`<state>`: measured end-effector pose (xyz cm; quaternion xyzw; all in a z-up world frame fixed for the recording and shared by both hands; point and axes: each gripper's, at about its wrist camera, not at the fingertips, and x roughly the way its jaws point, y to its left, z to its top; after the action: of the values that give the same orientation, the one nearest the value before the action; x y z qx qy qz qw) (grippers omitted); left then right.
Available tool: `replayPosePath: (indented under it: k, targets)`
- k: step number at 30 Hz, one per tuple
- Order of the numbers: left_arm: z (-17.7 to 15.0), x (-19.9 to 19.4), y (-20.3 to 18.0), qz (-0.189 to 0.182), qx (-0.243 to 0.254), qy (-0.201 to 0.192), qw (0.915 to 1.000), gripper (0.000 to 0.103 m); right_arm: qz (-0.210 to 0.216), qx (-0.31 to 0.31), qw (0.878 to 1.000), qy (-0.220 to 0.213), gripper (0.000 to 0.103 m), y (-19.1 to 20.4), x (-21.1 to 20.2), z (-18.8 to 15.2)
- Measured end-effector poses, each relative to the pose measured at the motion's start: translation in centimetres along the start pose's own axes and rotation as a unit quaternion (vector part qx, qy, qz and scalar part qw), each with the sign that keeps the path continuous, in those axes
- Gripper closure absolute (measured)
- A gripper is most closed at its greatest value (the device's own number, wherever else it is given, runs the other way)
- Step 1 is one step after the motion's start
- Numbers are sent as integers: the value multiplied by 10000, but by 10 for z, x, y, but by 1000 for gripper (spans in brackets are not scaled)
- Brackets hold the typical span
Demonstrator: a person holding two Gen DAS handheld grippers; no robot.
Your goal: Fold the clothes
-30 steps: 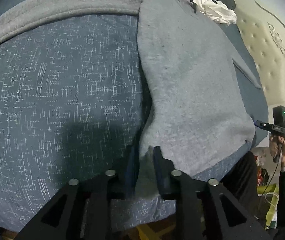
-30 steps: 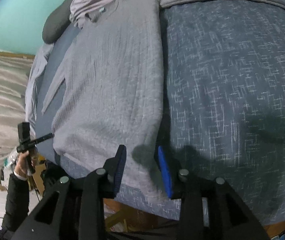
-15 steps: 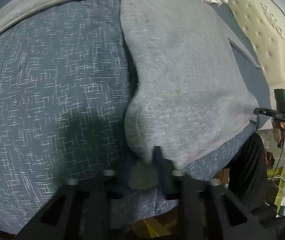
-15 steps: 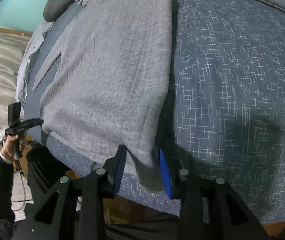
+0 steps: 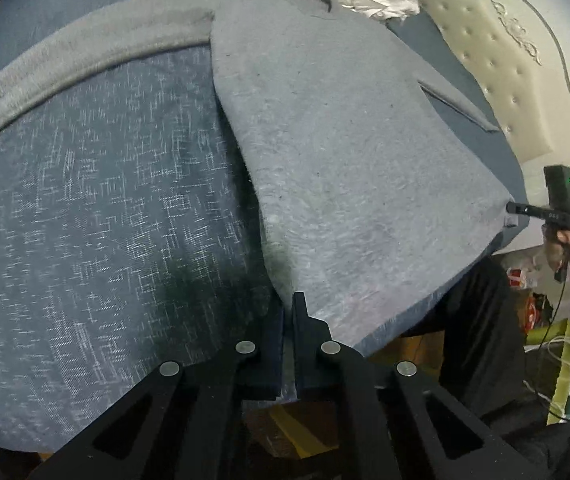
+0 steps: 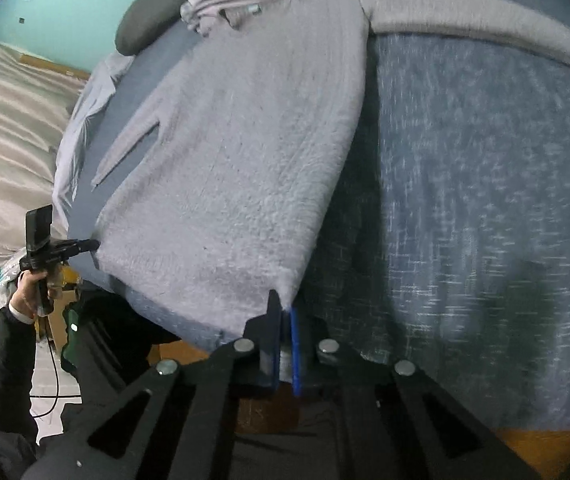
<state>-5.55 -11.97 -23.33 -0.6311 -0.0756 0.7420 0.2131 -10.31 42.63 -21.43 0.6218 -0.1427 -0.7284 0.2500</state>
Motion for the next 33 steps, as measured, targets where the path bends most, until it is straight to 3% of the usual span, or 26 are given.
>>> replayPosePath:
  k: [3,8,17,19,21,26,30,33]
  targets:
    - [-2,10,-1,112,-27,186,9998,99,-188,-29,9998,62,100,-3,-6,-6]
    - [-4,40,5,280,-162,524,9981,99,-438,124,9985,320,100,-22,21,-20]
    - [-3,54,18,305,-420,679,9963,94,-528,238,9970,513,99,-39,44,-23]
    - [-2,45,22,402,-432,650,9961,87,-585,246,9967,514,96,-39,39,-24]
    - [-1,37,25,477,-494,611,9958,86,-685,269,9960,517,90,-40,32,-24]
    - [15,13,29,518,-551,180,9970,85,-677,170,9974,204,90,-33,13,-19]
    - [39,10,19,294,-549,-245,9978,80,-609,167,9980,-50,90,-26,13,-4]
    - [51,19,18,250,-488,-245,9982,78,-570,146,9982,-127,90,-18,23,9]
